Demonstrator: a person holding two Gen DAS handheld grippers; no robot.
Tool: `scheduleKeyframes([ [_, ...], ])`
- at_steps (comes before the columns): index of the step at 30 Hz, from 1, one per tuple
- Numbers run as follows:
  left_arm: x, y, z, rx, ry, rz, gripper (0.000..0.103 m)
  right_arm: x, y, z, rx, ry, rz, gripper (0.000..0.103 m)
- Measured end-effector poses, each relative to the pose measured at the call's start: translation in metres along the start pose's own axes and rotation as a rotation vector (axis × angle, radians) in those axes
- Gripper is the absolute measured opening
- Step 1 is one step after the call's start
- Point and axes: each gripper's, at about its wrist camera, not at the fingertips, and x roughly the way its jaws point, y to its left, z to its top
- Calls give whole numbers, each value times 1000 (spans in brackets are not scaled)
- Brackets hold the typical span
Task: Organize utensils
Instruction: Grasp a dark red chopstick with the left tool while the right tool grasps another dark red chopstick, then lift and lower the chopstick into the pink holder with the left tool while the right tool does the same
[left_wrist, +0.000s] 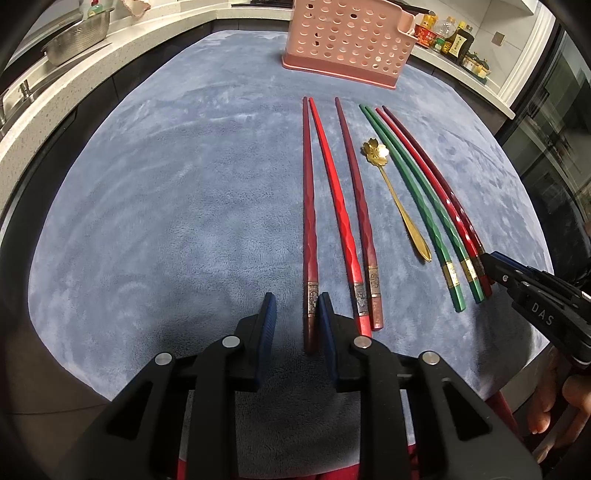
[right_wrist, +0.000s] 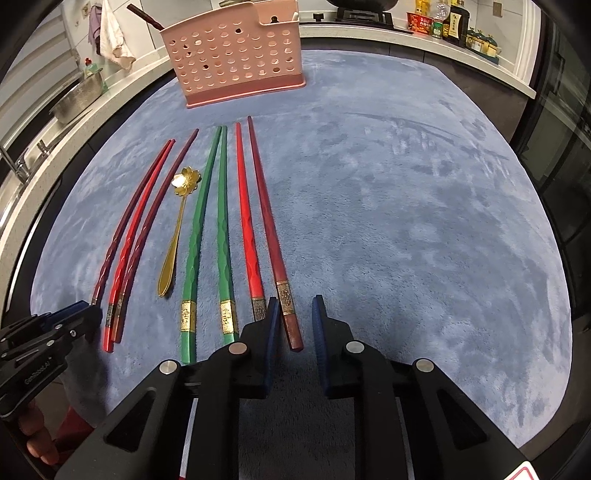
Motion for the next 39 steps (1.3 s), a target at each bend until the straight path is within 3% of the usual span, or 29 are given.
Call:
scheduleKeyframes([
  [8,-1,1,0,-5,-4,1,22,2,-1,0,-10,-20,10,10],
  [14,-1,4,0,-23,-2,-23,8,-3,-5,0,13,-22,29,8],
  [22,-10,4,-2,-27,-10,-39,7,-25,-4,1,19,-58,49,7],
  [30,-48,5,13,-39,-111,-27,7,-62,-6,16,44,-144,79,7],
  [39,-102,12,57,-62,-273,-23,7,-112,-13,53,75,-286,96,7],
])
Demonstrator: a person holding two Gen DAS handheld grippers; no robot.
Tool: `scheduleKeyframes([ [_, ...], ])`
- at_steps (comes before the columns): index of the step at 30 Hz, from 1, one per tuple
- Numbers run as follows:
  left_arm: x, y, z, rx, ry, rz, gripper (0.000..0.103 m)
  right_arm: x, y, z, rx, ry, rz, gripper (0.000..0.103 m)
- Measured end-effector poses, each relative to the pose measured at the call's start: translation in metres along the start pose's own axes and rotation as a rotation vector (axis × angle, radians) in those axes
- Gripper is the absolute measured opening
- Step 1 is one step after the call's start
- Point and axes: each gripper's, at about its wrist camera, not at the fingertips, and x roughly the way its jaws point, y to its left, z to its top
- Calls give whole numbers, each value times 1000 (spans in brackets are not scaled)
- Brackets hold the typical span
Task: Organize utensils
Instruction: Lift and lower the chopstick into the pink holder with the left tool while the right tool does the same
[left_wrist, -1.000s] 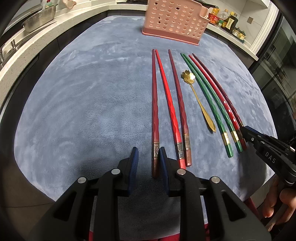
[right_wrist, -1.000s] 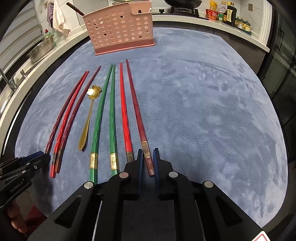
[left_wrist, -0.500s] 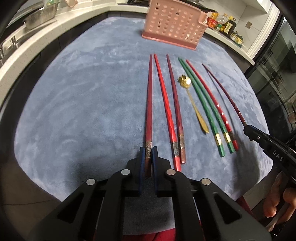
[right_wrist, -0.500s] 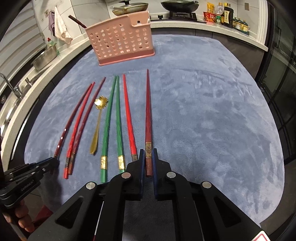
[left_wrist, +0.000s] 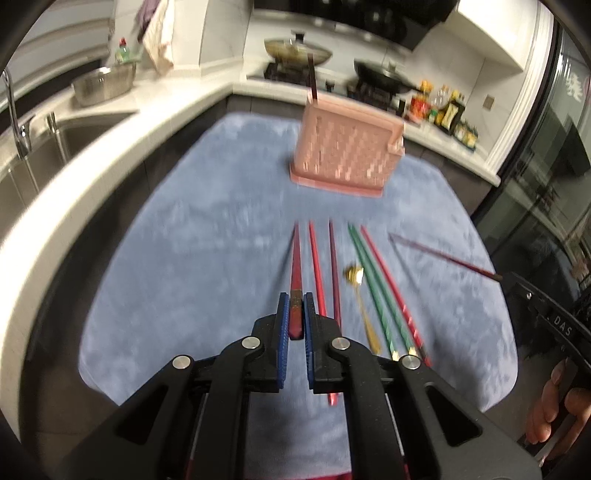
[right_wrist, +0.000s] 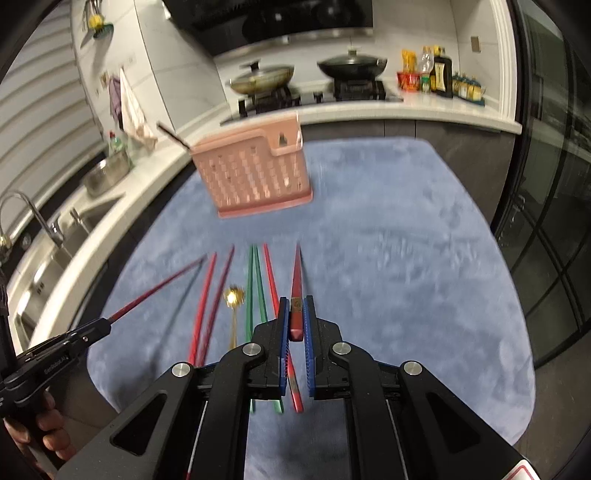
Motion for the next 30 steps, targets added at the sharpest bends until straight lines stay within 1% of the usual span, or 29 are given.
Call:
scheduleKeyframes([
  [3,-9,0,21,-1,-52,6,7,-6,-1,17,5,-30,5,7],
  [8,-15,1,54,-1,-118,22,7,-10,1,41,-4,-72,-5,7],
  [12,-16,-2,75,12,-154,40,7,-13,2,57,-7,-100,-5,7],
  [16,-13,-6,91,20,-173,40,7,-12,2,70,-5,-118,-2,7],
  [22,-16,-14,115,37,-207,29,7,-11,2,89,1,-145,8,7],
  [24,-18,-17,122,47,-221,27,7,-11,2,99,2,-158,14,7],
  [30,-30,-34,157,73,-291,1,7,-16,5,135,12,-217,54,7],
])
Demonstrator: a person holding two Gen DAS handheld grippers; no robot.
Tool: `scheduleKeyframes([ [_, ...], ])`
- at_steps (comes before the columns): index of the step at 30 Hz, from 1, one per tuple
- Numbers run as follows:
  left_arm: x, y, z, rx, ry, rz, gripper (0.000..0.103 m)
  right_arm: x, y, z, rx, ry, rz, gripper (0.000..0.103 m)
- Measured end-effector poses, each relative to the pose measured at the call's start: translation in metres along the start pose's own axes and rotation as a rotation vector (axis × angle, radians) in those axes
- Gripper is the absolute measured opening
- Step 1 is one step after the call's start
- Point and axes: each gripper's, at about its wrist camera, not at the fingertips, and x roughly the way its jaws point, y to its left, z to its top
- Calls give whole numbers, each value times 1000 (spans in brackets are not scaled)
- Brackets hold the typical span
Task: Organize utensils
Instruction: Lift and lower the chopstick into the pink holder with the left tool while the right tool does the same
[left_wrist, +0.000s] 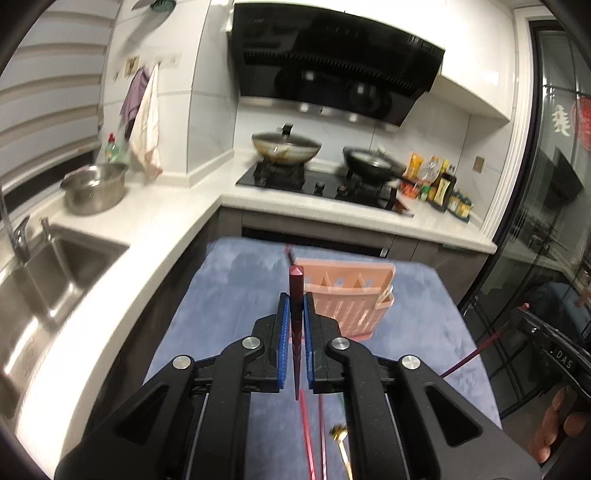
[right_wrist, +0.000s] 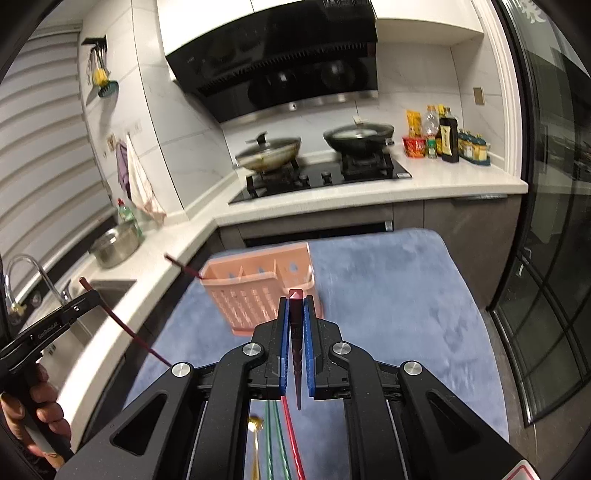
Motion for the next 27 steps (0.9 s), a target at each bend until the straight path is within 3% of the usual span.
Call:
scheduleKeyframes([
  [6,-2,-14,52,-12,-92,-63,7,3,7,49,23,-76,71,7],
  [14,21,-26,103,-7,-195,-57,7,27,21,105,41,-159,99,7],
  [19,48,-29,114,10,-228,-19,7,55,27,118,40,-158,111,7],
  [27,99,-26,106,5,-167,-9,7,109,32,108,26,-84,102,7],
])
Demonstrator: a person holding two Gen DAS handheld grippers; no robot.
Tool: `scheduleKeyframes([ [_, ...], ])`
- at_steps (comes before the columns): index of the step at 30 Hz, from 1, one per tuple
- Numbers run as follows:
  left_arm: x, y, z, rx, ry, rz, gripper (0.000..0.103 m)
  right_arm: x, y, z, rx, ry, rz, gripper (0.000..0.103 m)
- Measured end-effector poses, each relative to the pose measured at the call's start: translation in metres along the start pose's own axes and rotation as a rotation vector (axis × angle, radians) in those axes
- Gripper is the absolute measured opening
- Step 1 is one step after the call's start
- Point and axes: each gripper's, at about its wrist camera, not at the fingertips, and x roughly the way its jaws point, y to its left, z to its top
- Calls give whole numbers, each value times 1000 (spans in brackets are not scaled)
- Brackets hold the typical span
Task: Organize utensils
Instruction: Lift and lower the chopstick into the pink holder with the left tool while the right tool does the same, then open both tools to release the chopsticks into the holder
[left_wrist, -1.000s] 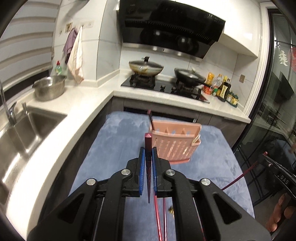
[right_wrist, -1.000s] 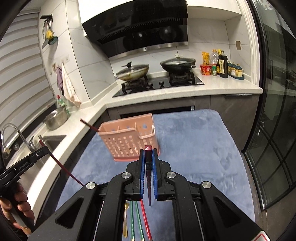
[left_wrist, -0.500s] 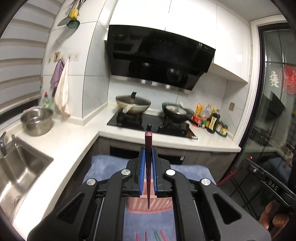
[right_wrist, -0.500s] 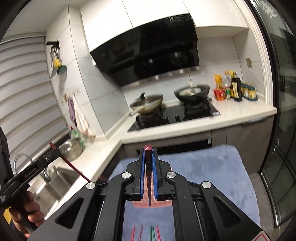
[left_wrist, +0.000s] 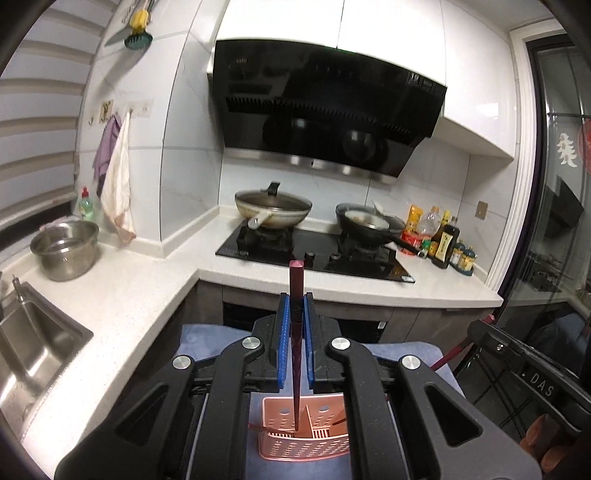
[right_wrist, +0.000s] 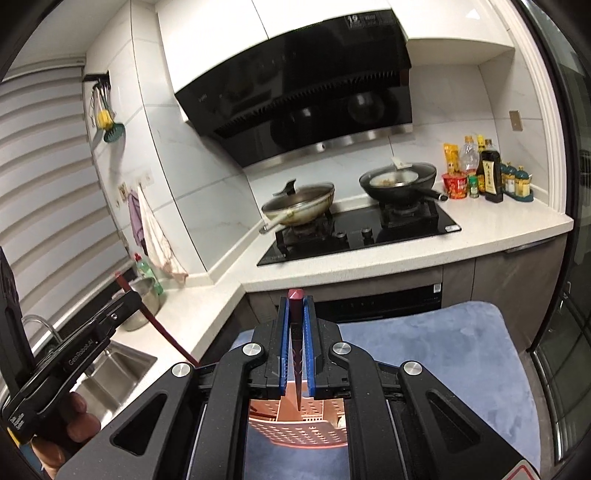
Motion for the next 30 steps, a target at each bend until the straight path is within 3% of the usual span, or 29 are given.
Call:
scheduleKeyframes([
  [11,36,16,-32,-33,104,13,7,44,-16,-28,32,109,-28,7],
  [18,41,23,-37,-55,120,20,7,48,-22,-33,45,119,-38,12],
  [19,39,23,-37,-55,119,23,10,47,-22,-33,45,117,-42,13],
  [23,34,25,-36,-69,102,51,41,40,-23,-30,50,105,-46,23],
  [30,20,29,-35,-74,98,61,41,22,-19,-30,31,91,-45,26],
])
